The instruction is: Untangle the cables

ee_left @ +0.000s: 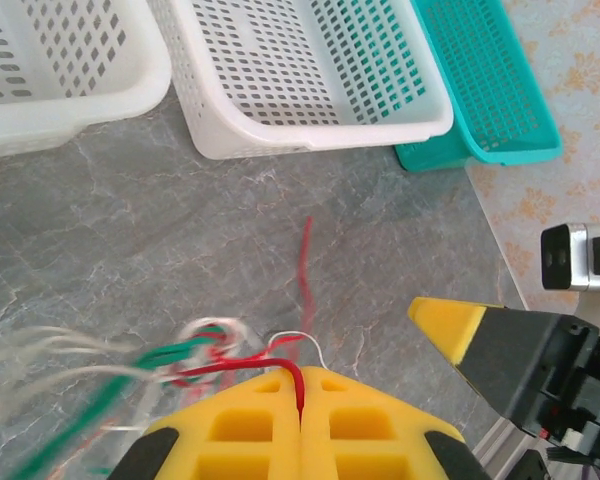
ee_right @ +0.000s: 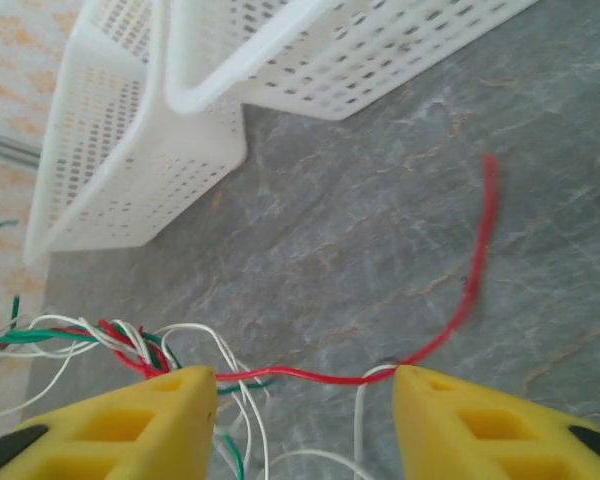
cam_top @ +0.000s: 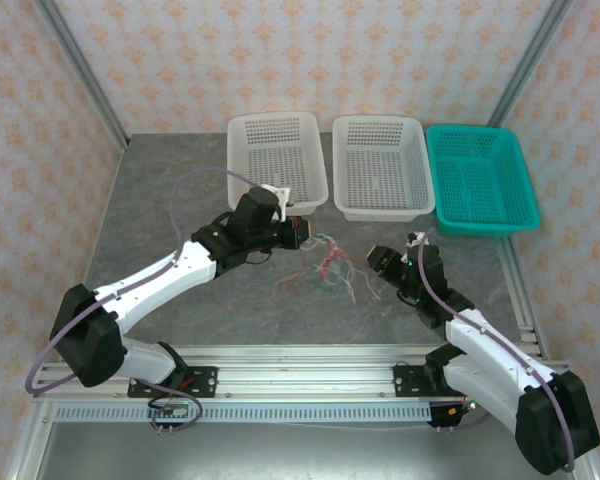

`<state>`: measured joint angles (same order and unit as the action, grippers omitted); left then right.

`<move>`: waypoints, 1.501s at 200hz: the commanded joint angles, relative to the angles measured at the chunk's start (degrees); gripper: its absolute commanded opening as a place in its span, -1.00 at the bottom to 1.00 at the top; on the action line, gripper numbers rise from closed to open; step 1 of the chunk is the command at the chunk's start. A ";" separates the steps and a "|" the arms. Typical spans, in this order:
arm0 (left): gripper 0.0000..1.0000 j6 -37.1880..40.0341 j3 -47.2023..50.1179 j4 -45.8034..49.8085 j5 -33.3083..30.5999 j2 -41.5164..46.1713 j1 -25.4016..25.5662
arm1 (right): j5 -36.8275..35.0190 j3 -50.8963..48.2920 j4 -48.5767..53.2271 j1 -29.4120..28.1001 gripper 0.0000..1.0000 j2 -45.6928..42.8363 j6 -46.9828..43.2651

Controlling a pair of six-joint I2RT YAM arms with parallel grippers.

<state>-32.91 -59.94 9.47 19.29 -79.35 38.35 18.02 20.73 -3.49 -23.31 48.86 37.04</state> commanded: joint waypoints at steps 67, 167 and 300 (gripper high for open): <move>-1.00 5.67 -1.31 0.97 -0.91 -3.47 4.06 | 1.08 13.41 -13.40 -11.91 0.32 27.78 -26.60; -1.00 9.80 -0.11 0.70 -0.99 -0.69 5.47 | -3.38 18.61 -18.03 -11.85 0.34 37.73 -32.78; -1.00 -4.22 14.83 5.92 -20.86 11.21 -0.86 | 7.72 21.56 -7.01 -10.32 -1.00 35.89 -23.82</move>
<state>-30.63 -52.01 14.96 3.11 -72.99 41.04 23.86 40.03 -18.63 -35.27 88.33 3.97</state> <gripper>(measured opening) 0.049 0.094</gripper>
